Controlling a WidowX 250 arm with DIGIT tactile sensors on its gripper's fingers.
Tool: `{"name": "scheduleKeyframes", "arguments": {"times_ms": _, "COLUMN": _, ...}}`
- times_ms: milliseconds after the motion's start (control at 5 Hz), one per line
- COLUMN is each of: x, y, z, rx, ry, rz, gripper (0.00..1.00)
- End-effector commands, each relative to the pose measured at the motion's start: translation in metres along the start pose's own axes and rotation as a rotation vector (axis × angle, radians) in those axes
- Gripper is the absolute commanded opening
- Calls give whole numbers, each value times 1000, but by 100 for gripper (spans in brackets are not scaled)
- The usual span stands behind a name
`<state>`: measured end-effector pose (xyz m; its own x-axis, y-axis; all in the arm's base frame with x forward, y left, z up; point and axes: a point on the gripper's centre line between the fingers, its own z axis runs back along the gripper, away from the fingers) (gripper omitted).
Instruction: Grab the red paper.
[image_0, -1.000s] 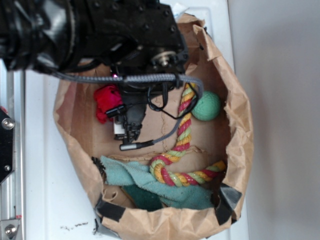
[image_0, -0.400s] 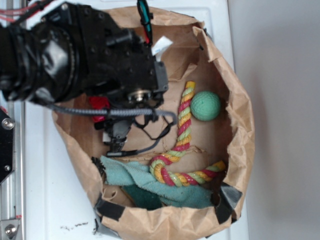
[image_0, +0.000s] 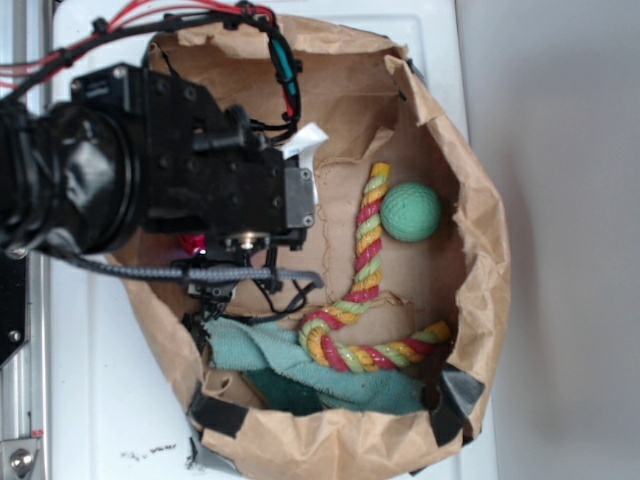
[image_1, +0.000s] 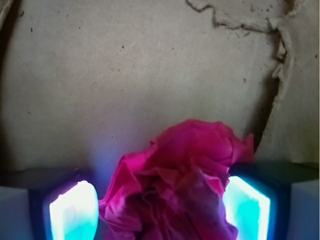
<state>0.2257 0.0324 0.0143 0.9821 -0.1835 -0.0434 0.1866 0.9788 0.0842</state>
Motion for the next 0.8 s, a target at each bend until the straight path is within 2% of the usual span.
{"name": "scheduleKeyframes", "arguments": {"times_ms": 0, "x": 3, "y": 4, "z": 0, "rx": 12, "ry": 7, "rz": 27, "gripper": 3}}
{"name": "scheduleKeyframes", "arguments": {"times_ms": 600, "x": 4, "y": 14, "z": 4, "rx": 16, "ry": 5, "rz": 54, "gripper": 0}}
